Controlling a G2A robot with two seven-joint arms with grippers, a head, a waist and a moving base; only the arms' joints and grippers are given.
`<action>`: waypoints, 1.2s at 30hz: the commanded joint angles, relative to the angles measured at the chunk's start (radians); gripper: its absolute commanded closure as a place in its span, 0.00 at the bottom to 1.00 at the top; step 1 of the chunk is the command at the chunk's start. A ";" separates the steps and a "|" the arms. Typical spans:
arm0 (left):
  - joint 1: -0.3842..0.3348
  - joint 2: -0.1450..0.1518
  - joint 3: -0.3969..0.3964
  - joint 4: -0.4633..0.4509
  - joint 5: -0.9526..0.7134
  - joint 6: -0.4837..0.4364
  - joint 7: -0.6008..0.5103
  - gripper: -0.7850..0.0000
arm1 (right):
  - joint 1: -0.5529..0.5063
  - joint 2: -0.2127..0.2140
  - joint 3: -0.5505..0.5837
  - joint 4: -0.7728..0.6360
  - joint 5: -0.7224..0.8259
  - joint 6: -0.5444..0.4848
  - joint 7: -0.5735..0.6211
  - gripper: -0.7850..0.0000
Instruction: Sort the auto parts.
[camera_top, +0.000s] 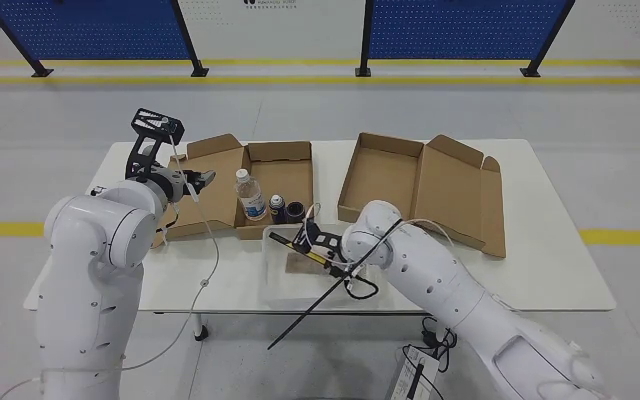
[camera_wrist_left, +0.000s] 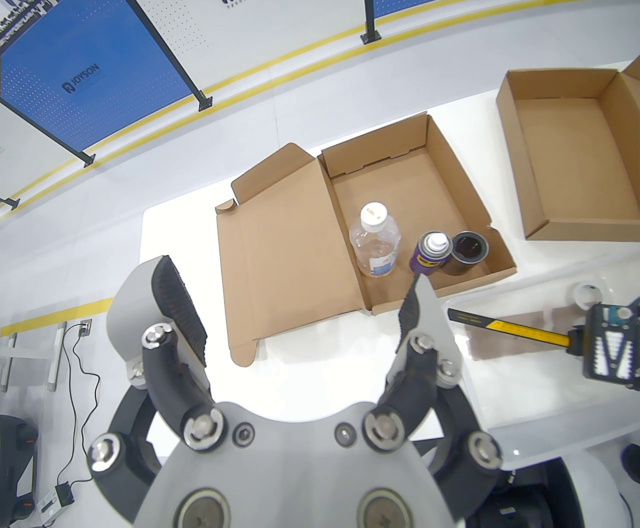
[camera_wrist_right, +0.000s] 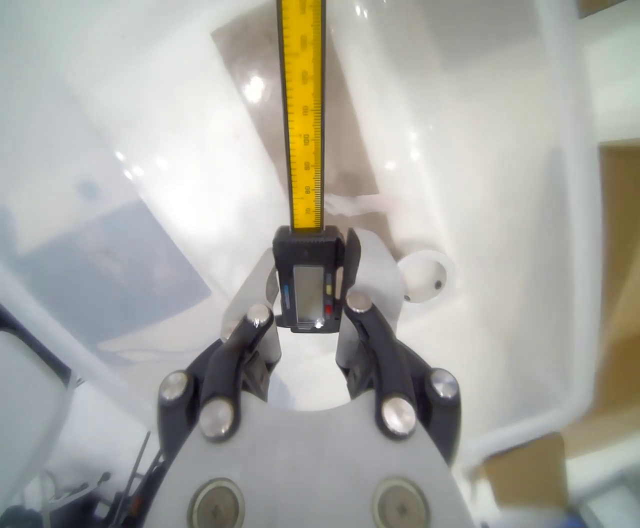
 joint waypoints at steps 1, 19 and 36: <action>0.000 0.000 0.000 0.000 0.000 0.000 0.000 0.00 | -0.006 0.006 0.014 -0.026 -0.003 0.003 0.008 1.00; 0.000 0.000 0.000 0.000 0.000 0.000 0.000 0.00 | -0.078 0.067 0.170 -0.232 0.088 -0.041 0.071 1.00; 0.000 0.000 0.000 0.000 0.000 0.000 0.000 0.00 | -0.165 0.119 0.330 -0.311 0.254 -0.107 -0.004 1.00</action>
